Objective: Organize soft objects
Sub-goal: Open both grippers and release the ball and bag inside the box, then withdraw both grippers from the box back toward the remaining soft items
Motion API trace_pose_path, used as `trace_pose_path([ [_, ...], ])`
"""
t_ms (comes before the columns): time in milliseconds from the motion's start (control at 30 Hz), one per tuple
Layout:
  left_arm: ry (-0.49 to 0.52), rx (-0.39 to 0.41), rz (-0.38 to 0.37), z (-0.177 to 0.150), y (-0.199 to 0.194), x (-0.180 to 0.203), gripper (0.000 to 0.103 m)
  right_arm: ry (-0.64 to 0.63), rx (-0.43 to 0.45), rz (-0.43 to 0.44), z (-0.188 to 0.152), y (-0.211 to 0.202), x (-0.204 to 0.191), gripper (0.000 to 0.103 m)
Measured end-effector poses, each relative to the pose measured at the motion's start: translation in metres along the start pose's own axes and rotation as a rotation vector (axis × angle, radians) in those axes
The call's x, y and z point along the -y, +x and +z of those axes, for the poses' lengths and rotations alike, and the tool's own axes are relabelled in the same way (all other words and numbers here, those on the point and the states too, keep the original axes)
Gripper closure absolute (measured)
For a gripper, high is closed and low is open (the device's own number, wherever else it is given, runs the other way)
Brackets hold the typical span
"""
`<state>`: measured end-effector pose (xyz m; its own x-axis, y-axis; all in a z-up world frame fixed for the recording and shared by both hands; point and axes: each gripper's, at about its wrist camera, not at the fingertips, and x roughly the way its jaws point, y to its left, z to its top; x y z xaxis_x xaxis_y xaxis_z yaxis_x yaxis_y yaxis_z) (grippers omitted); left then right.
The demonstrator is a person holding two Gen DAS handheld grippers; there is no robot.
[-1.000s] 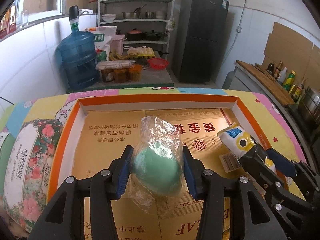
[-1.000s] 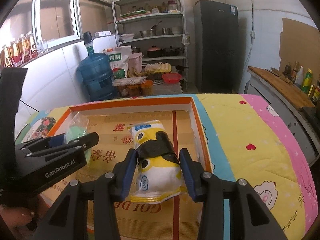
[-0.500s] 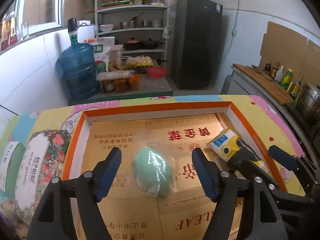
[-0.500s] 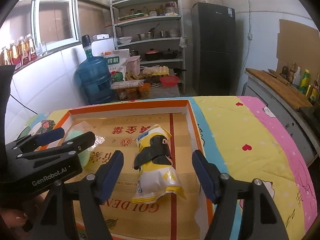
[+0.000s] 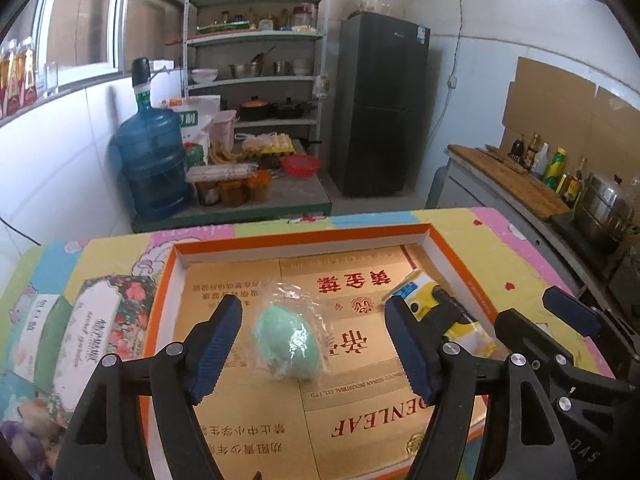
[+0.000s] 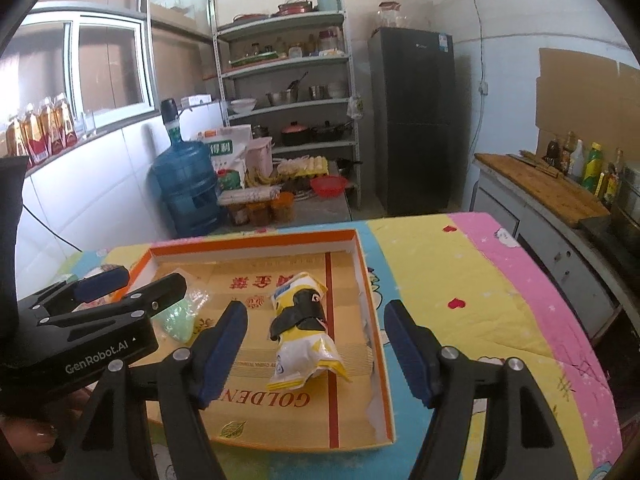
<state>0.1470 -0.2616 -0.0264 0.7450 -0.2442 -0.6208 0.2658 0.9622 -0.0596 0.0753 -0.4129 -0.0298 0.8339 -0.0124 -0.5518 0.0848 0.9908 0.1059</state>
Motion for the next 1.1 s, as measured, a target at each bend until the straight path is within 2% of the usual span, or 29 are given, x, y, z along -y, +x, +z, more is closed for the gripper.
trace_pose_path([
  [400, 0.044, 0.095, 0.004, 0.003, -0.052, -0.008, 0.026, -0.004, 0.047, 0.001, 0.004, -0.035, -0.015, 0.032],
  [533, 0.055, 0.099, 0.000, 0.000, -0.067, -0.013, 0.026, -0.012, 0.059, 0.004, 0.004, -0.044, -0.024, 0.032],
  [1100, 0.027, 0.144, 0.074, -0.019, -0.125, -0.070, 0.026, -0.066, 0.079, 0.062, -0.005, -0.069, -0.082, 0.032],
])
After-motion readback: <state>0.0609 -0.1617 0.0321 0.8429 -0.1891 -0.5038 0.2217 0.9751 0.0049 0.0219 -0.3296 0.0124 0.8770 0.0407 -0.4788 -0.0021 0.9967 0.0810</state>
